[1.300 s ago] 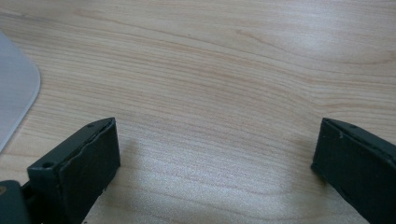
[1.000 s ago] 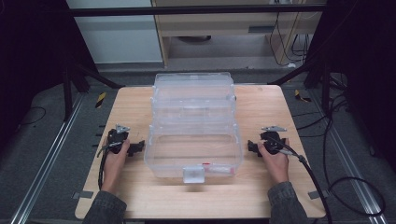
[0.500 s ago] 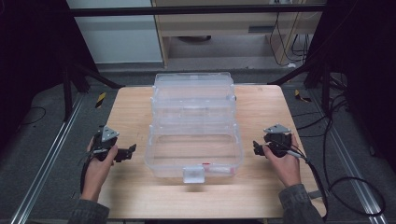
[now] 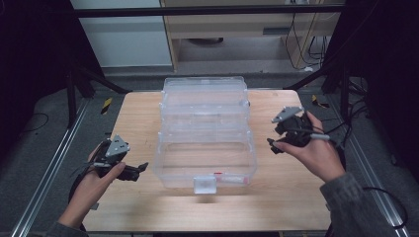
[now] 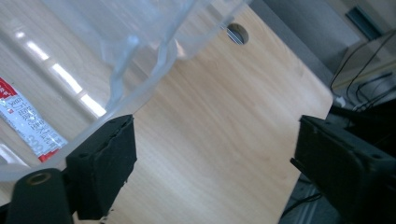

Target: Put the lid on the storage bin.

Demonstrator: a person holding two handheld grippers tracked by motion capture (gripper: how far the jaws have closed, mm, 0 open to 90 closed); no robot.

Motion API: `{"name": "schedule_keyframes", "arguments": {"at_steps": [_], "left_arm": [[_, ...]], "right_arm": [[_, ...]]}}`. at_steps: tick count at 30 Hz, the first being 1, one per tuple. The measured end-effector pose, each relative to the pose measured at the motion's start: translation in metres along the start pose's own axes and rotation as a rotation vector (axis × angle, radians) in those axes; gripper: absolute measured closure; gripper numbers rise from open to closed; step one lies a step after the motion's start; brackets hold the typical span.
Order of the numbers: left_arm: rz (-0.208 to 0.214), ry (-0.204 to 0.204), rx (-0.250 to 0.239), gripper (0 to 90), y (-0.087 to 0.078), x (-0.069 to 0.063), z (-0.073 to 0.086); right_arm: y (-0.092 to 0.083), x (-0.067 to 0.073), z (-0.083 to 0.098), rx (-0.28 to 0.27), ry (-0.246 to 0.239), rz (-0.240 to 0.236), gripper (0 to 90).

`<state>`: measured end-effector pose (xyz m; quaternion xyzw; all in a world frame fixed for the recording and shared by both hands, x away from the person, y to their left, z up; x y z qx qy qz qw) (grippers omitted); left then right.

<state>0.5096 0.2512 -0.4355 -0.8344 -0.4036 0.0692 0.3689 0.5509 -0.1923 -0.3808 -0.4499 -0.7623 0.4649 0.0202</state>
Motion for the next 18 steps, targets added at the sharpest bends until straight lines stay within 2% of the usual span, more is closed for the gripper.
{"name": "schedule_keyframes", "arguments": {"at_steps": [1, 2, 3, 4, 5, 6, 7, 8, 10, 13, 14, 15, 16, 18], "left_arm": [[0.000, 0.000, 0.000, 3.2, 0.000, 0.000, 0.000], [0.025, 0.016, 0.000, 3.3, -0.001, -0.006, -0.009], [0.037, 0.033, 0.004, 3.5, -0.001, -0.008, -0.013], [0.052, 0.034, 0.000, 3.5, -0.001, -0.010, -0.016], [0.052, 0.034, 0.000, 3.5, -0.001, -0.010, -0.016], [0.079, 0.044, 0.007, 3.5, 0.001, -0.014, -0.023], [0.094, 0.059, 0.023, 3.6, 0.002, -0.017, -0.026], [0.114, 0.108, 0.052, 3.6, 0.002, -0.022, -0.033], [0.132, 0.147, 0.071, 3.6, 0.001, -0.028, -0.038], [0.170, 0.175, 0.067, 3.7, -0.001, -0.037, -0.046], [0.174, 0.178, 0.060, 4.2, -0.002, -0.039, -0.048], [0.174, 0.178, 0.060, 4.8, -0.002, -0.039, -0.048], [0.182, 0.194, 0.065, 4.7, -0.001, -0.043, -0.049], [0.199, 0.214, 0.074, 4.6, 0.002, -0.049, -0.049]], "right_arm": [[0.000, -0.002, -0.007, 0.008, -0.020, -0.006, 17.9], [0.000, -0.008, -0.017, 0.020, -0.048, -0.017, 19.3], [0.001, -0.012, -0.026, 0.024, -0.057, -0.024, 20.0], [0.001, -0.015, -0.034, 0.026, -0.071, -0.032, 23.1], [0.001, -0.015, -0.034, 0.026, -0.071, -0.032, 23.1], [0.001, -0.017, -0.041, 0.024, -0.085, -0.042, 24.9], [0.002, -0.021, -0.054, 0.021, -0.106, -0.058, 26.3], [0.003, -0.024, -0.068, 0.030, -0.154, -0.048, 27.2], [0.005, -0.028, -0.079, 0.046, -0.207, -0.024, 28.9], [0.008, -0.027, -0.096, 0.029, -0.228, -0.070, 35.4], [0.008, -0.025, -0.103, 0.023, -0.256, -0.085, 38.1], [0.008, -0.025, -0.103, 0.023, -0.256, -0.085, 38.1], [0.011, -0.021, -0.113, 0.019, -0.291, -0.104, 43.1], [0.014, -0.015, -0.120, 0.026, -0.330, -0.134, 46.5]]}}
Point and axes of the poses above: each handheld gripper's, and its own axes: y roughly forward along the jaws, z roughly out of its underside, x roughly to its left, the point moved 8 cm from there along y, roughly forward along the jaws, and after that the axes turned 1 degree about -y, right-handed, at the moved point
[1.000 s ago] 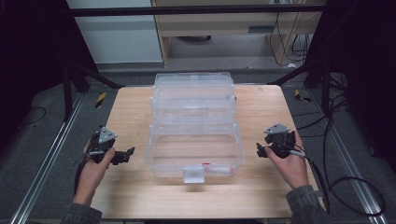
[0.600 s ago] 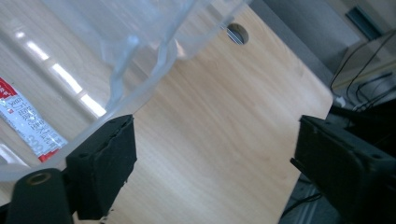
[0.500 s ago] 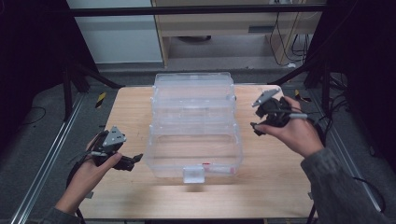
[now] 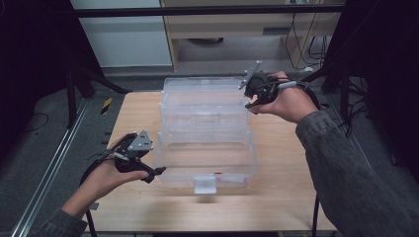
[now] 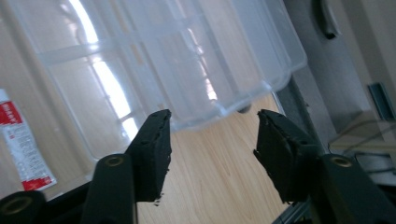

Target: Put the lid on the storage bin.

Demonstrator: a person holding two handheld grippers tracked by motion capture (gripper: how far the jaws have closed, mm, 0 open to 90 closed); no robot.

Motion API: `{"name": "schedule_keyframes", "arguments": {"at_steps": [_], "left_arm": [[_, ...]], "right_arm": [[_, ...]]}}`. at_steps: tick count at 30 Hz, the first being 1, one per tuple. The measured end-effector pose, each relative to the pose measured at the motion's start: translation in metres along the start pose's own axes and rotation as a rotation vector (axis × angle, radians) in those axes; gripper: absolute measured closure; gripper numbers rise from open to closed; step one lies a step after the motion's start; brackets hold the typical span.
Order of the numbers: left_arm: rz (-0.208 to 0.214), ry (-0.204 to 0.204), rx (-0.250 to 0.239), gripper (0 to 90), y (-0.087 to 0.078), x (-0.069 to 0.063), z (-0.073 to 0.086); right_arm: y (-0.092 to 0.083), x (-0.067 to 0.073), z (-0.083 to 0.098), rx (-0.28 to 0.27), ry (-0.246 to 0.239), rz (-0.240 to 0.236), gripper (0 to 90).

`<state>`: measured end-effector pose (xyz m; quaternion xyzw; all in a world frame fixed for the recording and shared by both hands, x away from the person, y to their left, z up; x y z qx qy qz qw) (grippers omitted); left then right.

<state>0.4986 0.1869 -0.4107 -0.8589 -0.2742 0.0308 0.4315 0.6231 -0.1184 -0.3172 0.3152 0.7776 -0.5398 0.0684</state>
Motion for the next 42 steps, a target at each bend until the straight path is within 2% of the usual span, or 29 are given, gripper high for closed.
{"name": "schedule_keyframes", "arguments": {"at_steps": [1, 4, 5, 8, 9, 10, 11, 13, 14, 15, 16, 21, 22, 25, 26, 28, 33, 35, 37, 40, 42], "left_arm": [[0.000, 0.000, 0.000, 4.7, 0.000, 0.000, 0.000], [0.023, 0.041, 0.014, 4.9, 0.007, -0.007, -0.005], [0.023, 0.041, 0.014, 5.1, 0.007, -0.007, -0.005], [0.056, 0.070, 0.014, 5.3, 0.013, -0.013, -0.012], [0.056, 0.070, 0.014, 5.7, 0.013, -0.013, -0.012], [0.078, 0.087, 0.034, 6.6, 0.019, -0.015, -0.013], [0.078, 0.087, 0.034, 7.7, 0.019, -0.015, -0.013], [0.103, 0.115, 0.063, 10.4, 0.024, -0.018, -0.011], [0.110, 0.126, 0.076, 10.5, 0.027, -0.019, -0.011], [0.110, 0.126, 0.076, 10.5, 0.027, -0.019, -0.011], [0.120, 0.155, 0.095, 10.5, 0.031, -0.021, -0.009], [0.138, 0.172, 0.121, 10.2, 0.036, -0.023, -0.008], [0.141, 0.183, 0.129, 10.7, 0.038, -0.024, -0.008], [0.156, 0.200, 0.142, 11.8, 0.040, -0.027, -0.006], [0.160, 0.205, 0.151, 12.2, 0.041, -0.029, -0.004], [0.159, 0.208, 0.165, 16.1, 0.042, -0.030, -0.002], [0.168, 0.216, 0.188, 22.9, 0.044, -0.034, 0.001], [0.172, 0.216, 0.189, 28.4, 0.045, -0.035, 0.002], [0.188, 0.221, 0.192, 29.5, 0.045, -0.037, 0.003], [0.219, 0.229, 0.199, 38.0, 0.047, -0.042, 0.006], [0.233, 0.237, 0.217, 39.8, 0.050, -0.045, 0.008]], "right_arm": [[0.002, 0.002, -0.004, 0.001, -0.021, -0.014, 48.6], [0.009, 0.008, -0.014, 0.020, -0.082, -0.053, 53.7], [0.009, 0.008, -0.014, 0.020, -0.082, -0.053, 53.7], [0.021, 0.016, -0.027, 0.035, -0.139, -0.090, 60.1], [0.023, 0.017, -0.028, 0.040, -0.142, -0.096, 60.9], [0.029, 0.019, -0.030, 0.043, -0.154, -0.106, 61.3], [0.029, 0.019, -0.030, 0.043, -0.154, -0.106, 61.3], [0.038, 0.022, -0.030, 0.072, -0.163, -0.136, 61.6], [0.046, 0.024, -0.029, 0.098, -0.184, -0.159, 61.2], [0.046, 0.024, -0.029, 0.098, -0.184, -0.159, 61.2], [0.052, 0.021, -0.028, 0.118, -0.193, -0.157, 61.3], [0.061, 0.017, -0.028, 0.139, -0.197, -0.176, 64.4], [0.064, 0.019, -0.028, 0.142, -0.211, -0.194, 66.7], [0.065, 0.020, -0.029, 0.144, -0.220, -0.199, 69.7], [0.066, 0.021, -0.029, 0.155, -0.241, -0.211, 72.8], [0.067, 0.023, -0.028, 0.170, -0.254, -0.230, 74.0], [0.069, 0.023, -0.028, 0.169, -0.267, -0.227, 79.8], [0.069, 0.024, -0.029, 0.168, -0.278, -0.227, 80.8], [0.069, 0.024, -0.029, 0.170, -0.280, -0.230, 81.0], [0.069, 0.024, -0.029, 0.167, -0.283, -0.228, 80.9], [0.069, 0.024, -0.029, 0.166, -0.284, -0.226, 80.9]]}}
Point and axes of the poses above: each handheld gripper's, and its own axes: y roughly forward along the jaws, z roughly out of its underside, x roughly to its left, the point moved 8 cm from there along y, roughly forward along the jaws, and after that the axes turned 1 degree about -y, right-handed, at the moved point
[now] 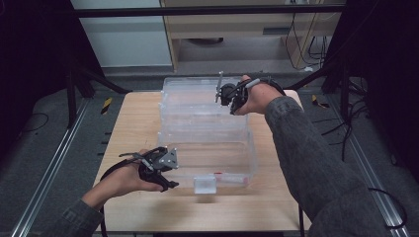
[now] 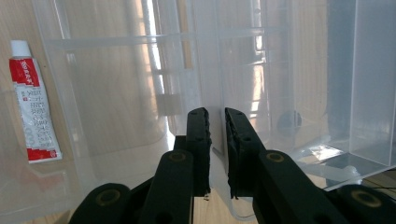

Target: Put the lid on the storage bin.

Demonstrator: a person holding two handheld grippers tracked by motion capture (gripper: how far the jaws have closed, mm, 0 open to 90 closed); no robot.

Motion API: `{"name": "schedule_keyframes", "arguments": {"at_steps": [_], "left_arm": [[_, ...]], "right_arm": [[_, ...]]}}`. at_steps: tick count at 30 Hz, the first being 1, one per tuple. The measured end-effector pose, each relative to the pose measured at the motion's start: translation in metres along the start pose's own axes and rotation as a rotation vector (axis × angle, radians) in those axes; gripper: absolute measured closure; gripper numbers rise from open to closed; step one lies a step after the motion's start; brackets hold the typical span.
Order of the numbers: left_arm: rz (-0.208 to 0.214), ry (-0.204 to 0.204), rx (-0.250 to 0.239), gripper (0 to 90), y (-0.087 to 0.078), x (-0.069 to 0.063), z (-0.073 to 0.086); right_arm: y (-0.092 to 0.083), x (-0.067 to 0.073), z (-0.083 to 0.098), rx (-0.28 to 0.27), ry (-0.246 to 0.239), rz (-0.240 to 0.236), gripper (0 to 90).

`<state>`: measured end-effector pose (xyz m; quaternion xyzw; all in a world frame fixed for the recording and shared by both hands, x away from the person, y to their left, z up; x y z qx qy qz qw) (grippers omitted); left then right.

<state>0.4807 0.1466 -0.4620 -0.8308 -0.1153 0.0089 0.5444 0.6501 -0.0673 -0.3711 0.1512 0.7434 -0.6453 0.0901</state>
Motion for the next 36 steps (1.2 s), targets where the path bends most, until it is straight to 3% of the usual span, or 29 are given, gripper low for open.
{"name": "schedule_keyframes", "arguments": {"at_steps": [7, 14, 21, 27, 36], "left_arm": [[0.017, 0.014, 0.046, 54.6, 0.011, -0.003, 0.002], [0.033, -0.020, 0.072, 68.0, 0.018, 0.007, 0.005], [0.059, -0.015, 0.092, 78.8, 0.019, 0.005, 0.000], [0.061, -0.045, 0.096, 80.2, 0.019, 0.005, 0.000], [0.042, -0.037, 0.089, 80.8, 0.020, 0.004, 0.000]], "right_arm": [[-0.001, 0.001, 0.001, -0.004, 0.002, 0.011, 80.7], [0.001, 0.001, -0.001, -0.006, 0.004, 0.016, 80.2], [0.000, 0.001, 0.000, -0.005, 0.002, 0.017, 80.2], [0.001, 0.002, -0.001, -0.004, 0.003, 0.019, 80.6], [-0.001, 0.003, -0.002, -0.014, -0.007, 0.018, 81.6]]}}
Point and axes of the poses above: each handheld gripper's, and its own axes: y roughly forward along the jaws, z roughly out of its underside, x roughly to its left, the point moved 8 cm from there along y, roughly forward along the jaws, and after that the axes turned 1 degree about -y, right-handed, at the moved point
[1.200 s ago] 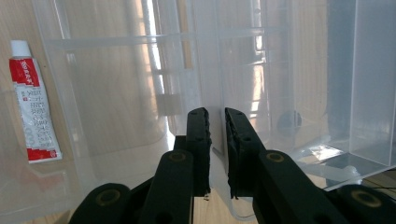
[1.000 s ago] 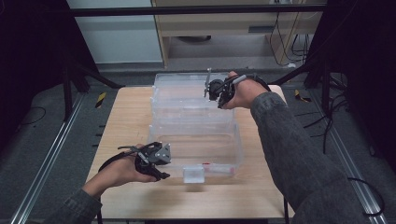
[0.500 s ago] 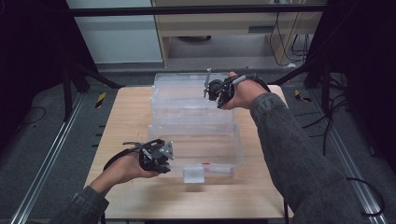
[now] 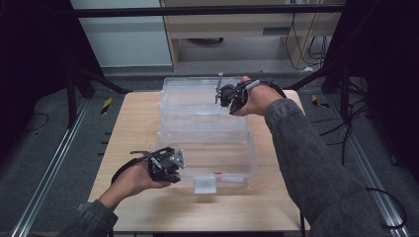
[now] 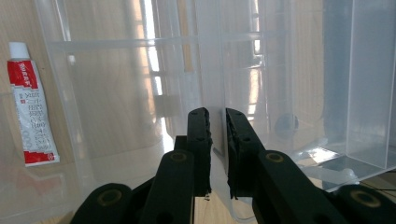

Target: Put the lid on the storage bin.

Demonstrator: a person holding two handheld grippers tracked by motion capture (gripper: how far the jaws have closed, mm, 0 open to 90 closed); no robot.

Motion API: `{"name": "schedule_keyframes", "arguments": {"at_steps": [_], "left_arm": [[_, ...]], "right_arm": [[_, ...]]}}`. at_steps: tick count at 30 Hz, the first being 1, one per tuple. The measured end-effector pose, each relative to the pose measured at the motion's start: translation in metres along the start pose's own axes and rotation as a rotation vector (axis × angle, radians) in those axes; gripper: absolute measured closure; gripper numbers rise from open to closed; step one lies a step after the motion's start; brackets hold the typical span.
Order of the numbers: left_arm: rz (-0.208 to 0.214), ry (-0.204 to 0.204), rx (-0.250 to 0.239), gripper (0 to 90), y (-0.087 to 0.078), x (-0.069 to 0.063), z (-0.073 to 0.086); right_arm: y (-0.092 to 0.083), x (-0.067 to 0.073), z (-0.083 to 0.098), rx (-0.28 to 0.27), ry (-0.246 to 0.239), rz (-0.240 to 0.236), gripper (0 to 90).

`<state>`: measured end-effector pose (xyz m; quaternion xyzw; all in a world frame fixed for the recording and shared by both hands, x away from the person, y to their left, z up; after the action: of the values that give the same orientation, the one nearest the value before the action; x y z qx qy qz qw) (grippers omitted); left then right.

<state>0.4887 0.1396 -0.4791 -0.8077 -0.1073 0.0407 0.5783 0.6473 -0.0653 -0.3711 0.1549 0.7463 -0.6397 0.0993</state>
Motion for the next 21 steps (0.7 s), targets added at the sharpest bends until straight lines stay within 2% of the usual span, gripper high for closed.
{"name": "schedule_keyframes", "arguments": {"at_steps": [7, 16, 21], "left_arm": [[-0.038, -0.002, -0.016, 80.7, 0.000, 0.000, 0.000], [-0.044, -0.033, -0.034, 79.8, 0.001, 0.002, 0.001], [-0.049, -0.036, -0.034, 79.5, 0.001, 0.002, 0.001]], "right_arm": [[-0.005, 0.004, -0.002, -0.015, -0.013, -0.005, 84.4], [-0.012, 0.011, -0.006, -0.024, -0.021, 0.002, 86.0], [-0.016, 0.016, -0.006, -0.040, -0.018, -0.005, 86.5]]}}
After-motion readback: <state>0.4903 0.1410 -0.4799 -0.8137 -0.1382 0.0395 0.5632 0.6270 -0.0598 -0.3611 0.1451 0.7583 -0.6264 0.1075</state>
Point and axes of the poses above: each handheld gripper's, and its own axes: y roughly forward along the jaws, z roughly out of its underside, x roughly to its left, the point moved 8 cm from there along y, roughly forward along the jaws, and after that the axes turned 1 degree about -y, right-handed, at the moved point
